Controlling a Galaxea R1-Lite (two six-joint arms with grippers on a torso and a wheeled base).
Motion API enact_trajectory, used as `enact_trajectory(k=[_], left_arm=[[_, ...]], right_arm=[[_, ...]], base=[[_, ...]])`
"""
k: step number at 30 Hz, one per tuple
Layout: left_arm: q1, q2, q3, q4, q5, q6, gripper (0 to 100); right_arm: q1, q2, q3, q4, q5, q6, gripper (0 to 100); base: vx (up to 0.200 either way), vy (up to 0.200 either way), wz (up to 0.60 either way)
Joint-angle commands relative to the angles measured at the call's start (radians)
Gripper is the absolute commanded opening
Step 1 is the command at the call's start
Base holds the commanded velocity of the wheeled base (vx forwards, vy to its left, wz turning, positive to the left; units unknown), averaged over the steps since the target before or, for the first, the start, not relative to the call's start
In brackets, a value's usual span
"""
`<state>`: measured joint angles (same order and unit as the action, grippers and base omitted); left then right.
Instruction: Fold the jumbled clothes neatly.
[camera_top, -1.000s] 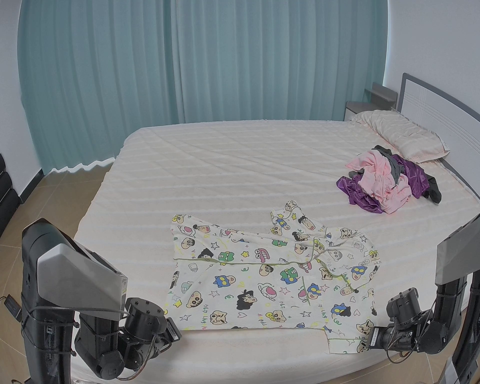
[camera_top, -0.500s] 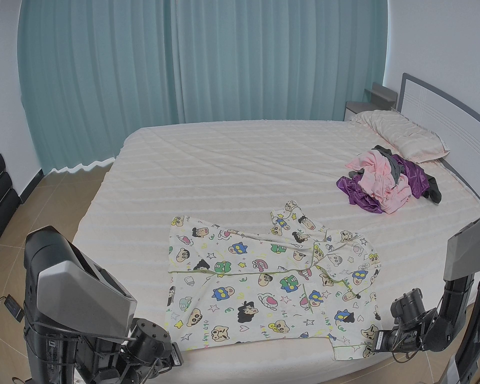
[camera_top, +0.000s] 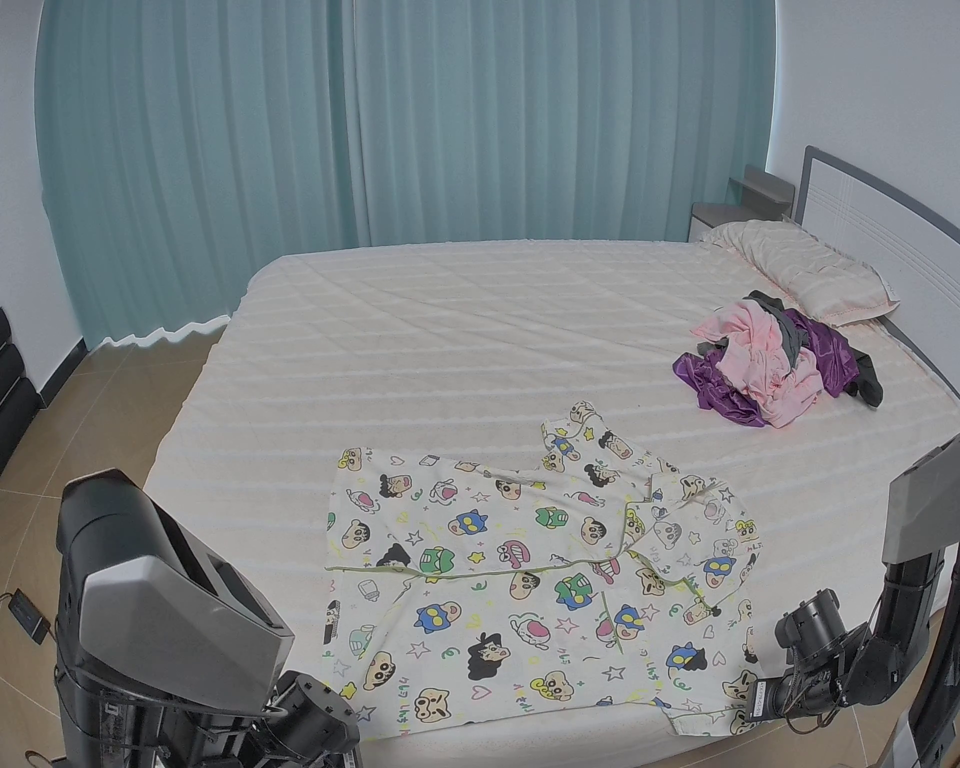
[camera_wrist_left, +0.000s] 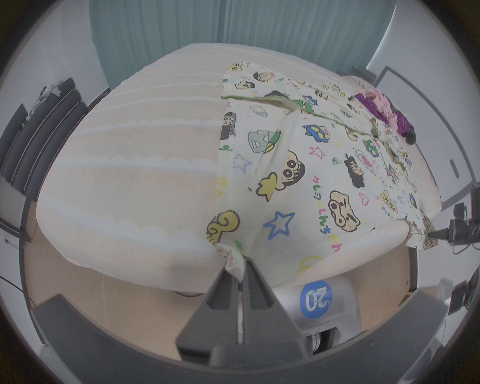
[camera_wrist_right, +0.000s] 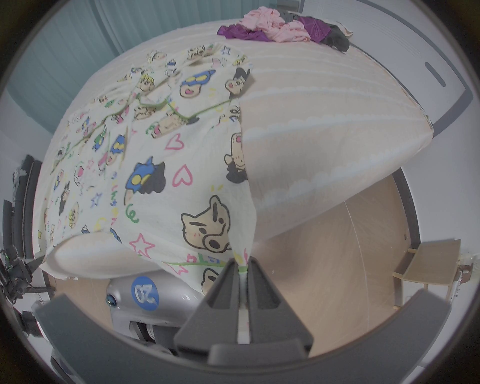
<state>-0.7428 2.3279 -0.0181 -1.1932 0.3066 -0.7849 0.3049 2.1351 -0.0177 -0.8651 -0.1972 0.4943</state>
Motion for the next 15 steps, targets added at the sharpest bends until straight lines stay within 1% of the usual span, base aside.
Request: enact_trajectory(k=[1, 7, 15], left_arm=[[-0.020, 0.002, 0.017, 0.018, 0.000, -0.001, 0], [-0.050, 0.002, 0.017, 0.095, 0.000, -0.001, 0], [-0.053, 0.001, 0.017, 0.099, 0.000, -0.001, 0]], right_arm=[[0.007, 0.005, 0.018, 0.009, -0.001, 0.000, 0], [0.016, 0.011, 0.018, 0.014, -0.001, 0.000, 0], [0.030, 0.019, 0.018, 0.018, -0.002, -0.002, 0]], base=[[0.000, 0.000, 0.00], [0.000, 0.000, 0.00], [0.000, 0.000, 0.00]])
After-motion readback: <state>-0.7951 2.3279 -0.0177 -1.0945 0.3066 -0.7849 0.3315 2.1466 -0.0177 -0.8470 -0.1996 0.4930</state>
